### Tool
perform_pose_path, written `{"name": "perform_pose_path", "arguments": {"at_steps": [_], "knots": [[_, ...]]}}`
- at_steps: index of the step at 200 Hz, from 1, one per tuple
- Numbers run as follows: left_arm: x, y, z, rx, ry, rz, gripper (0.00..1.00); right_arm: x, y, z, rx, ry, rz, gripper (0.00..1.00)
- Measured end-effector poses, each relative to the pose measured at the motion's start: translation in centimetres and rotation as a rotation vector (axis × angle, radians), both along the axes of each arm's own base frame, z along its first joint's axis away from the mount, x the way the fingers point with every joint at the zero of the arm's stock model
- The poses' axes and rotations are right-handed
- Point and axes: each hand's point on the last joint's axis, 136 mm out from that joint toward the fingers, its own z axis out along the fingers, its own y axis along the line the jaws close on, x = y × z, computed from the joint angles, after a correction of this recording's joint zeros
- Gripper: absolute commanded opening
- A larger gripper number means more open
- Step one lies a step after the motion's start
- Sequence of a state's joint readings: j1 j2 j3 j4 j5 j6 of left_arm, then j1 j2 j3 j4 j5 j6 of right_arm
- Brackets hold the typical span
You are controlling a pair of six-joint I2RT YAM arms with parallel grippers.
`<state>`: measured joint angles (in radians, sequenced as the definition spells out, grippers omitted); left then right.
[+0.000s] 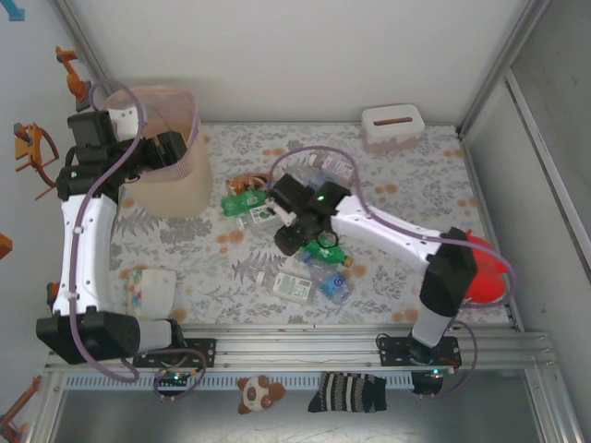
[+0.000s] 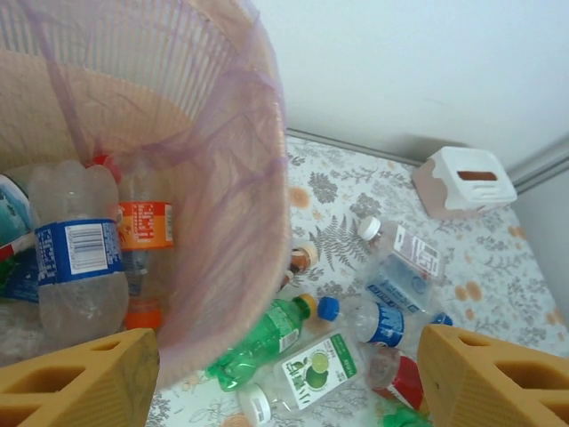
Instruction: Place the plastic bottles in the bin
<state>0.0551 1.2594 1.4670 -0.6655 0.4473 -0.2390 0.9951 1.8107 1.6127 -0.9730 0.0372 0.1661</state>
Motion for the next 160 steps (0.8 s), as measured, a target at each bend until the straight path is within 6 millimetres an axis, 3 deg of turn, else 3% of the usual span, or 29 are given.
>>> {"name": "perform_pose_path", "arguments": {"at_steps": [30,76,127,160], "knots": [[-1.6,-0.4,1.0,-0.038,-0.048,0.003,0.77,-1.7,3.2,-2.9,-0.105,0.002,0.139,0.59],[-3.0,-0.7,2.1,-0.088,-0.093,0.004,0.77,-3.6,6.2,-6.1,-0.202,0.018,0.265,0.61],[-3.8,-1.2,2.5,-0.139,-0.103,-0.004,0.77,-4.8,7.8,-9.3,-0.283,0.054,0.339,0.63],[-3.9,-1.4,2.9,-0.157,-0.113,-0.008,0.77,-5.4,7.3,-12.0,-0.364,0.067,0.367,0.63]]}}
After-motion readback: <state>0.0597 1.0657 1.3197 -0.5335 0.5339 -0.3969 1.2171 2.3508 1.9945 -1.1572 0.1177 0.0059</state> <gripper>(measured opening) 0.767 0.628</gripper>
